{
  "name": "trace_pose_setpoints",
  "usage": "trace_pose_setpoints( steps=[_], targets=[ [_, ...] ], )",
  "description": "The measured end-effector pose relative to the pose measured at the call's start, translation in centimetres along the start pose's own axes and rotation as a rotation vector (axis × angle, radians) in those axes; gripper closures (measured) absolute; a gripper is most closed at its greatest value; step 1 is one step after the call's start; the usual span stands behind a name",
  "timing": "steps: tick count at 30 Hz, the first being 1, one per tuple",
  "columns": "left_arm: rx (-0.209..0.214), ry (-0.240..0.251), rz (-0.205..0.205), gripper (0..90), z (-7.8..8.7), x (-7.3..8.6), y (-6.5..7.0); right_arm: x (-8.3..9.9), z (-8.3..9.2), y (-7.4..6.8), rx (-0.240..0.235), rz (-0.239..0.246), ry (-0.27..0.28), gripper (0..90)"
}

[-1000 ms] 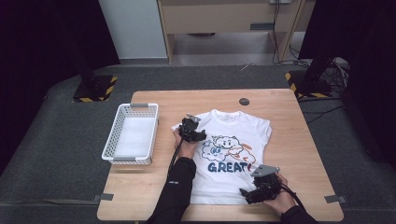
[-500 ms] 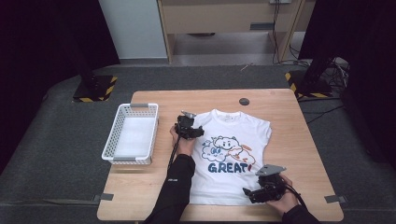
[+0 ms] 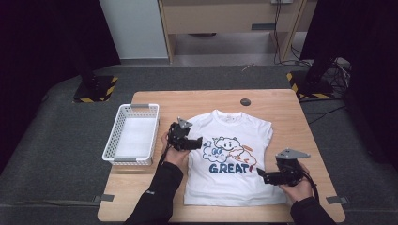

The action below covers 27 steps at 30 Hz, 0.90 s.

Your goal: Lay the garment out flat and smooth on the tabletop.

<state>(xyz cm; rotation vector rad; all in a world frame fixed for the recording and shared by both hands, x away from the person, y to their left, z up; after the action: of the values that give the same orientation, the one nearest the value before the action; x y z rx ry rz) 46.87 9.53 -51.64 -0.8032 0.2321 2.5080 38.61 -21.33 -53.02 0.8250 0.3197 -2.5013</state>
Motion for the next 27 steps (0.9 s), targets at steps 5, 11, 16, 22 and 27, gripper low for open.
trace_pose_setpoints(
  steps=[5,11,16,22,27],
  targets=[
    [0.064,-0.053,-0.059,13.7,1.1,4.5,2.3,-0.9,0.7,3.0,0.044,-0.057,0.025,11.0],
    [0.041,-0.111,-0.128,12.9,1.8,9.3,3.6,-3.1,0.8,5.6,0.100,-0.109,0.037,15.5],
    [0.040,-0.161,-0.154,12.8,1.5,11.7,4.0,-5.8,0.3,7.2,0.158,-0.129,0.038,19.2],
    [0.071,-0.173,-0.175,11.3,1.2,12.5,4.3,-7.8,-0.6,9.0,0.211,-0.182,0.069,25.2],
    [0.057,-0.162,-0.160,8.7,1.3,12.8,4.3,-8.0,-2.4,11.2,0.258,-0.237,0.028,27.5]
  ],
)
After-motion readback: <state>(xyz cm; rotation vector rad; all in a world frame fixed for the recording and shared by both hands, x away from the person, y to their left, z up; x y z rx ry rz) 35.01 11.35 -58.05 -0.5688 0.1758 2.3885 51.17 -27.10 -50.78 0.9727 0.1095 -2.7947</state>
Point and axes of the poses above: each handheld gripper's, and its own axes: z roughly backward along the jaws, x roughly out of its underside, y roughly to its right, the point moved 7 cm from there along -z, roughly forward along the jaws, and after that the axes turned 12 degrees about -y, right-handed, at the moved point
